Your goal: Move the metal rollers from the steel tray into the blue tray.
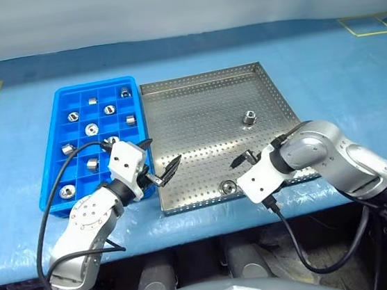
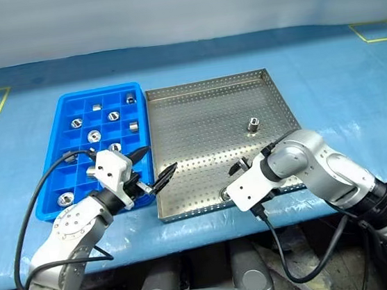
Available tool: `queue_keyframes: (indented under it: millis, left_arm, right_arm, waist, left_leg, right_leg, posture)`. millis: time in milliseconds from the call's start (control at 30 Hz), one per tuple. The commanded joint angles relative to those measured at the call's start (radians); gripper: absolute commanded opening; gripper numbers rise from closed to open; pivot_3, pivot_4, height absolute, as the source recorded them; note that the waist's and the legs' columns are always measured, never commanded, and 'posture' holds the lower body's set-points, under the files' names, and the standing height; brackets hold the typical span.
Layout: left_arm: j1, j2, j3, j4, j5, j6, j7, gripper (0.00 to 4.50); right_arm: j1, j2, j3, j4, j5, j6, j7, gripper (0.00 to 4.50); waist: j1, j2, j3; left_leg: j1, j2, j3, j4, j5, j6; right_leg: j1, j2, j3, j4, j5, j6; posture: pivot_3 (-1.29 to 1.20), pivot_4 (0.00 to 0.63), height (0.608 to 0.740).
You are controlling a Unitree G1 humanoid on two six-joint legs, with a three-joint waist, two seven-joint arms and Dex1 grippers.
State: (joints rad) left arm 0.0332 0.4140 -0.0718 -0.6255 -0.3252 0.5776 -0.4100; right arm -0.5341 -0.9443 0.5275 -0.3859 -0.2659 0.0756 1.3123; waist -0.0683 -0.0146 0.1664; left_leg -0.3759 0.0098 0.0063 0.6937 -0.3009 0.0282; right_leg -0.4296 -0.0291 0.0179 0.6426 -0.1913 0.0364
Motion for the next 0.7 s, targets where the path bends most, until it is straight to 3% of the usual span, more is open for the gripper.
queue_keyframes:
  millis: [33, 233, 467, 700]
  left_arm:
    - [-0.001, -0.006, 0.012, -0.028, -0.002, -0.021, 0.004, 4.50]
    - [-0.001, -0.010, 0.012, -0.028, -0.002, -0.020, 0.002, 4.50]
    - [-0.014, -0.008, 0.014, -0.029, -0.002, -0.014, 0.000, 4.50]
    - [0.008, -0.005, 0.026, -0.045, 0.001, -0.013, 0.009, 4.50]
  right_arm:
    - [-0.042, 0.012, -0.080, -0.084, 0.045, 0.023, 0.016, 4.08]
    - [-0.047, 0.036, -0.108, -0.133, 0.069, 0.065, 0.014, 4.08]
    - [-0.052, 0.083, -0.035, 0.094, -0.055, -0.020, -0.041, 4.08]
    - [-0.026, 0.109, -0.015, 0.180, -0.072, -0.084, -0.038, 4.08]
  waist:
    - [0.001, 0.000, 0.000]
    - [0.009, 0.000, 0.000]
    - [0.009, 0.000, 0.000]
    - [0.009, 0.000, 0.000]
  left_leg:
    - [0.000, 0.000, 0.000, 0.000, 0.000, 0.000]
    - [0.000, 0.000, -0.001, 0.000, 0.000, 0.001]
    - [0.000, -0.001, 0.000, 0.001, -0.001, 0.001]
    - [0.000, 0.000, 0.000, 0.001, -0.001, 0.001]
  right_leg:
    - [0.000, 0.000, 0.000, 0.000, 0.000, 0.000]
    - [0.001, -0.001, 0.000, 0.000, 0.000, 0.000]
    - [0.001, -0.001, 0.000, -0.001, 0.000, 0.000]
    - [0.000, -0.001, -0.001, 0.000, 0.000, 0.000]
  posture:
    - [-0.11, 0.150, 0.740]
    - [-0.12, 0.150, 0.740]
    - [-0.11, 0.150, 0.740]
    - [-0.08, 0.150, 0.740]
